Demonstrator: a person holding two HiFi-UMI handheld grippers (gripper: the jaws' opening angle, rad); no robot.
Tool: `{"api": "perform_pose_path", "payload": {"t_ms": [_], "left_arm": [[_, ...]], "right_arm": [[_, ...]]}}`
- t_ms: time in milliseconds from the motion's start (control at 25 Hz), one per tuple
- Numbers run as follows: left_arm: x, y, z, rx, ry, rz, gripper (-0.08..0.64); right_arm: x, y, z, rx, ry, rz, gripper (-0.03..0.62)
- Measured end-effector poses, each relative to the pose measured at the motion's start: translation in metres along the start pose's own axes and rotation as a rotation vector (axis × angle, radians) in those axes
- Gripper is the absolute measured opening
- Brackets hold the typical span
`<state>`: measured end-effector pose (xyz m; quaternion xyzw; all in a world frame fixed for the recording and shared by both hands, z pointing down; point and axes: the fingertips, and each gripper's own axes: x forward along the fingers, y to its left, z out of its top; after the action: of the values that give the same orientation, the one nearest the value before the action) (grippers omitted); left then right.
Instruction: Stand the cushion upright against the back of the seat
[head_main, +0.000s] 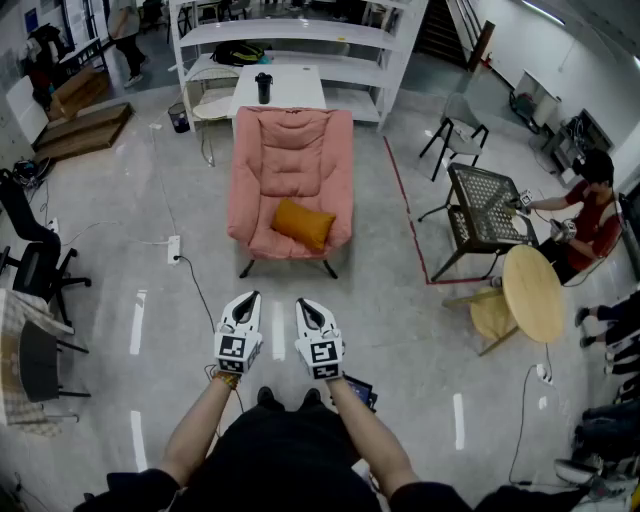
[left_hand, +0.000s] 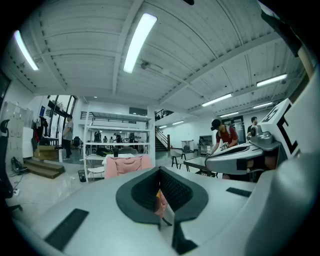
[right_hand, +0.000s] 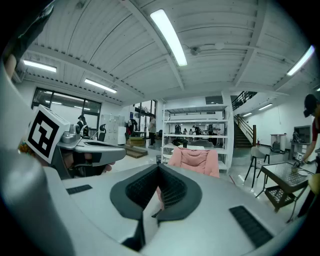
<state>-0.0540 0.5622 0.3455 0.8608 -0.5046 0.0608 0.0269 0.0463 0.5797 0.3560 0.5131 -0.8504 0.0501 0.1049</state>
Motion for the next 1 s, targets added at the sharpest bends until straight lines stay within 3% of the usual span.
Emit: {"api": "perform_pose_path", "payload": {"t_ms": [280, 1000], "left_arm": [[0.016, 0.015, 0.008, 0.008, -0.016, -0.003, 0.012], [0.022, 0.06, -0.004, -0.012, -0.011, -0.066, 0.012]], "right_arm": [[0.023, 0.001, 0.015, 0.015, -0.045, 0.049, 0.015], [0.071, 0.033, 0.007, -0.001, -0.002, 0.049, 0.015]]}}
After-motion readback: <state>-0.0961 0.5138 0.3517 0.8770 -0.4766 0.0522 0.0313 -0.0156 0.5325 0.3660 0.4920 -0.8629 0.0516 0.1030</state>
